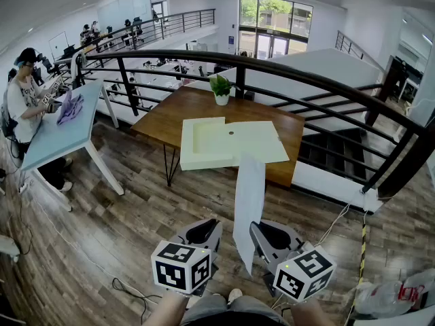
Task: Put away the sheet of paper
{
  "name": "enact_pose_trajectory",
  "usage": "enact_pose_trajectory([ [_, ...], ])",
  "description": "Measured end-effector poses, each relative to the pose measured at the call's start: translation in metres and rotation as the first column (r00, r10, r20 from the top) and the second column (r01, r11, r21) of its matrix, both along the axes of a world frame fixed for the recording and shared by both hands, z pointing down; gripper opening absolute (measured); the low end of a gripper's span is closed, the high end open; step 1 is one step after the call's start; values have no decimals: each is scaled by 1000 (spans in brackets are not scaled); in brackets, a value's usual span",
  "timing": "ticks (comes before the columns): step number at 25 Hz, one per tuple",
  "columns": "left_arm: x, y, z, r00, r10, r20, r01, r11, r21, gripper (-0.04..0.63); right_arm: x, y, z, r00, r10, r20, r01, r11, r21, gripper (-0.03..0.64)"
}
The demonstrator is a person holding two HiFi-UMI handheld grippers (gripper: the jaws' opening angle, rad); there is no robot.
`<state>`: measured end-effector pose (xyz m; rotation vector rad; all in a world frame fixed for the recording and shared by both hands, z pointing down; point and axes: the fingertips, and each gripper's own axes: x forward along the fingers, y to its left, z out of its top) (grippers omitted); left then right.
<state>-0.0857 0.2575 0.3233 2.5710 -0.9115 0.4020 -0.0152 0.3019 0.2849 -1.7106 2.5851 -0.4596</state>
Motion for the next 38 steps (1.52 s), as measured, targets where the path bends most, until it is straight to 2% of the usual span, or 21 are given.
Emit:
enact_pose_trajectory([
  [10, 7, -7, -3, 1000, -9, -24, 10, 1000, 17, 49, 12, -1, 1, 1000, 31, 2, -31, 999, 8, 32],
  [17, 12, -12, -4, 999, -24, -34, 25, 1000, 18, 49, 10, -5, 3, 1000, 22, 22, -22, 1000, 14, 32],
  [22, 21, -18, -7, 999, -23, -45, 24, 1000, 17, 49, 22, -10, 0, 997, 34, 73, -36, 999, 22, 32],
  [27, 29, -19, -12, 998, -36, -49, 37, 999, 36, 49, 30, -10, -1, 998, 15, 69, -18, 999, 36, 32],
  [38, 32, -31, 19, 997, -65, -34, 64, 997, -40, 49, 35, -26, 27, 996, -14, 90, 16, 1000, -22, 32],
])
